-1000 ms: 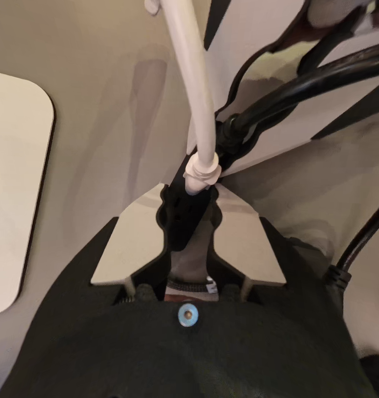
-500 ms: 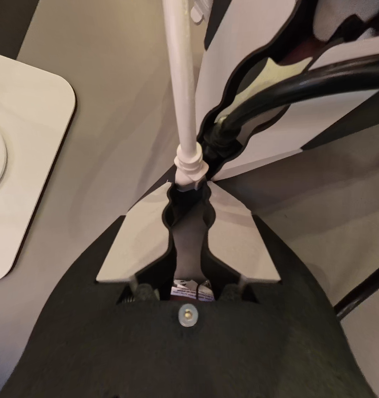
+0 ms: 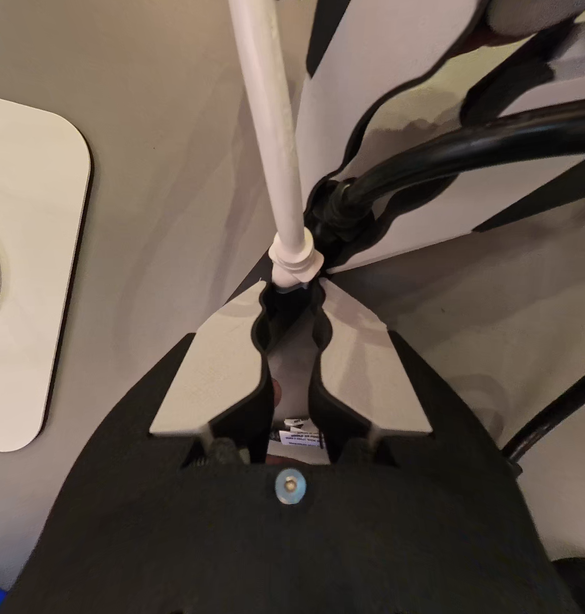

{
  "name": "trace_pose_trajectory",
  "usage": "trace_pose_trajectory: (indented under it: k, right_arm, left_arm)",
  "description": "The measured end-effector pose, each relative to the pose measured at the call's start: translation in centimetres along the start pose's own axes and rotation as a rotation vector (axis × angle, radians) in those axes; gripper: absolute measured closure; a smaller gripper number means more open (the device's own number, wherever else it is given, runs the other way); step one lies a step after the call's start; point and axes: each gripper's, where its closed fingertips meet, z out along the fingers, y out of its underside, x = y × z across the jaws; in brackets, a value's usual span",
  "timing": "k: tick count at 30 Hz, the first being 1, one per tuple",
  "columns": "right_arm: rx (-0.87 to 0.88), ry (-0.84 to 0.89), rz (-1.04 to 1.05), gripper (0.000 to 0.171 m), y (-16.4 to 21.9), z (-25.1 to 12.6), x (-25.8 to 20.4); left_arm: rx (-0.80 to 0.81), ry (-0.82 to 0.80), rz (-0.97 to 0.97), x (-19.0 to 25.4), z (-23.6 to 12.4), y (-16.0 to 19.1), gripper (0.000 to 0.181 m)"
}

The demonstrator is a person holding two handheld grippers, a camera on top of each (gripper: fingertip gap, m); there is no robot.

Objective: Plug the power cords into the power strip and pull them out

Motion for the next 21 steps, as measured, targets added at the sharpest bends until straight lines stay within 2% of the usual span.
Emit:
trace_pose_trajectory:
  k: [1,4,13,14,18,21]
  right_arm:
    - [0.008,0.009,-0.015,0.151,0.00,-0.02,0.00]
    - [0.027,0.007,-0.033,0.151,-0.07,-0.09,-0.15]
    - [0.184,-0.317,0.493,0.149,-0.63,-0.44,-0.31]
    - [0.185,-0.300,0.474,0.149,-0.60,-0.43,-0.27]
    - [0.063,-0.042,0.121,0.152,-0.27,-0.30,-0.14]
    - [0.025,0.088,-0.039,0.152,-0.21,-0.42,-0.21]
  left_arm:
    - [0.003,0.004,-0.001,0.02,0.02,-0.02,0.160]
    - [0.014,0.010,0.002,0.07,0.04,-0.03,0.160]
    - [0.020,0.001,0.021,0.06,0.09,-0.08,0.160]
    - [0.024,-0.001,0.020,0.05,0.10,-0.10,0.160]
    - [0.016,0.005,0.018,0.11,0.10,-0.09,0.160]
    - [0.011,0.007,0.031,0.22,0.07,-0.12,0.161]
